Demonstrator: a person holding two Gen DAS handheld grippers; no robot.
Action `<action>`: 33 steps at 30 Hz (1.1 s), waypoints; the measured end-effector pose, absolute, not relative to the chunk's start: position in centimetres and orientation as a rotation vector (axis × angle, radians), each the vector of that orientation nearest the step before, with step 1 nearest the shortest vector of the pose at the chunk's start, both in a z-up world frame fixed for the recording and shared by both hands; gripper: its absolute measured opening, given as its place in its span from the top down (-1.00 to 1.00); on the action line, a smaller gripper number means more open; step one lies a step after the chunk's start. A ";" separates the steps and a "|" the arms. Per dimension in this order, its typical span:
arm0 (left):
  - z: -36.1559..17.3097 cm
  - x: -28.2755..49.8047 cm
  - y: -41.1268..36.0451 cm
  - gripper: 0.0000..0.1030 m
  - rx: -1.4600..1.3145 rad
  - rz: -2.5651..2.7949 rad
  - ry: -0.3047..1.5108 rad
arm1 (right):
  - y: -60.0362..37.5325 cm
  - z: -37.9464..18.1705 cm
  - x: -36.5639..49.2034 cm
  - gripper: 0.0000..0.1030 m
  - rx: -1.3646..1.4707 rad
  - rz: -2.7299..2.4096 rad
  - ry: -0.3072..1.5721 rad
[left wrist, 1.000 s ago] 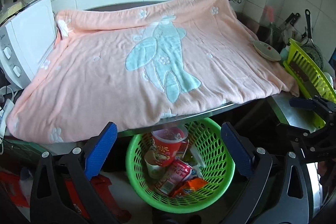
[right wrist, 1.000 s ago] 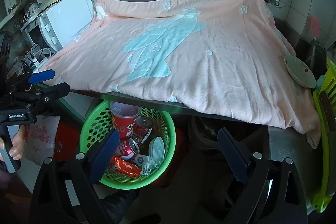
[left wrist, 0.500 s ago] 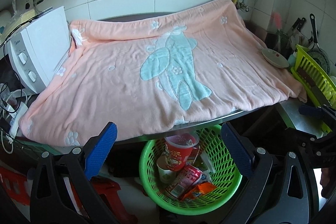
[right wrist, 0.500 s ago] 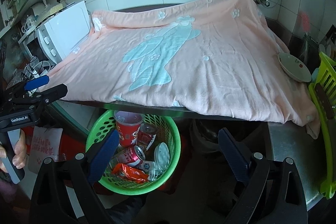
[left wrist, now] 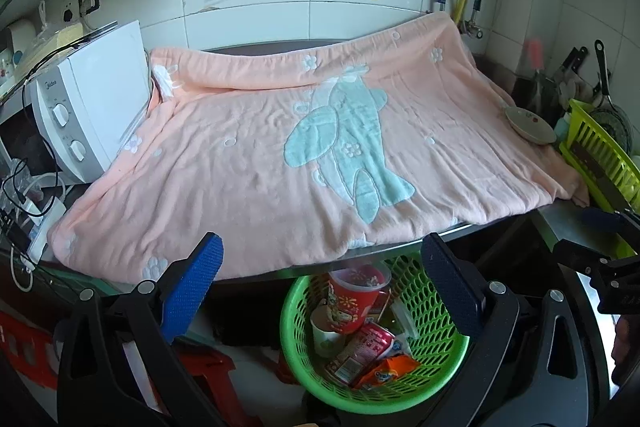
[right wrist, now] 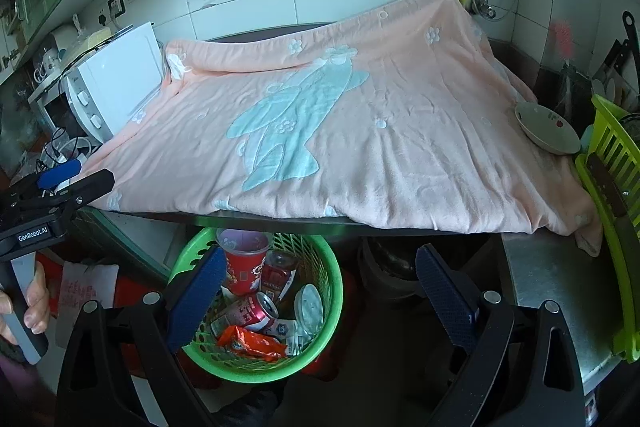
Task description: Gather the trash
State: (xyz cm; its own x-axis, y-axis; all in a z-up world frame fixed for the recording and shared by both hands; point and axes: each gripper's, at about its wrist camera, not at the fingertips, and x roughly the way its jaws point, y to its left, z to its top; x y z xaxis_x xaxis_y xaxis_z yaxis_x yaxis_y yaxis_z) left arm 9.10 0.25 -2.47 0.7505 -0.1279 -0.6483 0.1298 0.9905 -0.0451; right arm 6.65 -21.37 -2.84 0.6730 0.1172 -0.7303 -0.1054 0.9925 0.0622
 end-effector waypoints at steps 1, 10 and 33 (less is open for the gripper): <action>-2.4 9.0 0.3 -0.90 0.006 -0.139 0.703 | -21.4 -2.8 6.6 -0.79 0.013 0.121 0.819; -2.1 8.6 0.5 -0.90 0.023 -0.117 0.679 | -21.0 -2.2 6.1 -0.79 -0.032 0.082 0.786; -1.7 8.0 1.0 -0.90 0.028 -0.098 0.660 | -20.5 -1.8 5.7 -0.80 -0.031 0.083 0.777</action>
State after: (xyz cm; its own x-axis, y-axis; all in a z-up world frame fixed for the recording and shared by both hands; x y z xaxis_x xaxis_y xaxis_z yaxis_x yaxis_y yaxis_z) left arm 7.98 1.02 -1.73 0.7857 -0.0823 -0.6131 0.1002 0.9950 -0.0053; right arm 5.72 -20.54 -1.79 0.7102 0.0637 -0.7011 -0.0864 0.9963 0.0030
